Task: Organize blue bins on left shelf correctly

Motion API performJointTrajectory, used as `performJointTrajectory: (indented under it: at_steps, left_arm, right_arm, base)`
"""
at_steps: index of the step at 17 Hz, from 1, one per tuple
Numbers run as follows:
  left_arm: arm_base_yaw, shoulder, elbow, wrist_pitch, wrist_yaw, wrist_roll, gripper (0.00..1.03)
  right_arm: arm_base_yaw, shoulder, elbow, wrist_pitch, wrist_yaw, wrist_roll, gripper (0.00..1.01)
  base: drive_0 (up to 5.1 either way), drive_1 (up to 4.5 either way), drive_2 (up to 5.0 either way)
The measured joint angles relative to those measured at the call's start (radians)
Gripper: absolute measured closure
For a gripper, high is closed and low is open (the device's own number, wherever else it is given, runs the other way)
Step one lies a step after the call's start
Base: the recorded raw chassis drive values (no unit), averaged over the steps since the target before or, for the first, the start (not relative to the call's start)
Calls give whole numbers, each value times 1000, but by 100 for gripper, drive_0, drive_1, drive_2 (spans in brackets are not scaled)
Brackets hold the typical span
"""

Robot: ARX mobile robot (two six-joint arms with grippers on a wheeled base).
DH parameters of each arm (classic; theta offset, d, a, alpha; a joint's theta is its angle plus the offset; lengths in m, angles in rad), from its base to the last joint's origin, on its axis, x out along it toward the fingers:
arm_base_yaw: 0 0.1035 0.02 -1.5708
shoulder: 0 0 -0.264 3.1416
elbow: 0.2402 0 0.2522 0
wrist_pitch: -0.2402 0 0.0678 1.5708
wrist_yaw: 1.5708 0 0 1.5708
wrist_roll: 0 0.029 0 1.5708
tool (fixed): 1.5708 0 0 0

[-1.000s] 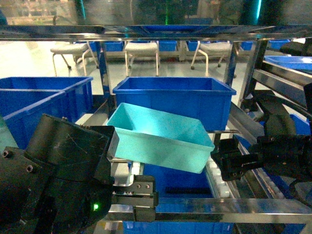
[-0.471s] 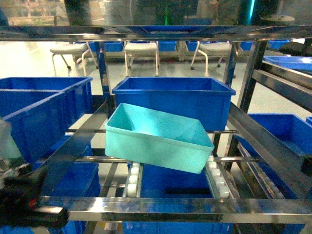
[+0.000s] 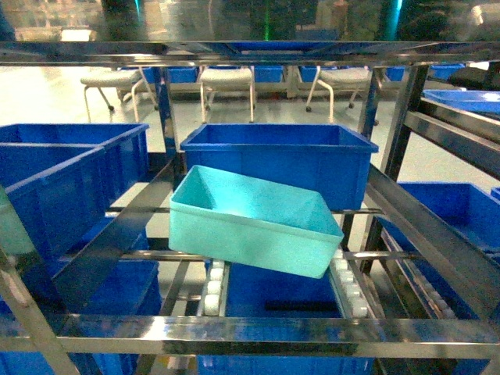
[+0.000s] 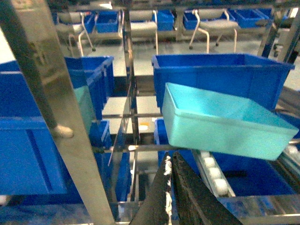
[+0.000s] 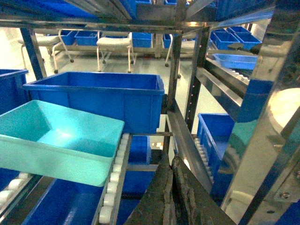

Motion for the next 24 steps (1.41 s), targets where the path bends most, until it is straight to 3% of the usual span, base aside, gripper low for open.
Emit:
performJointTrajectory:
  at_steps: [2,4,7,8,10,14,24]
  left_arm:
    - [32,-139,-13,-19,27,0,101]
    - [56,-279,-14,-128,50,0,101]
    - [88,-481,-16,-315,87,0,101]
    - [176,-729,-16,-549,170,0,101]
    - [174,-912,-13,-753,173,0,101]
    - [174,-1081,-13,-914,173,0,101]
    - [174,-1260,-13,-1091,173,0,101]
  right_arm:
    - [-17,-96,-39,-36,-3,0,99]
    - [-74,-200,-69,-107,-72,-1,99]
    - [-88,-363,-103,-234,-76,-1,99]
    - [-88,-648,-105,-504,-79,-1,99]
    - [-88,-758,-116,-614,-79,-1,99]
    - [-88,-963,-116,-793,-79,-1,99]
    - [-88,-1203,-117,-1022,-79,-1,99]
  base:
    - [0,0,0]
    - [0,0,0]
    - [0,0,0]
    - [0,0,0]
    - [0,0,0]
    - [0,0,0]
    - [0,0,0]
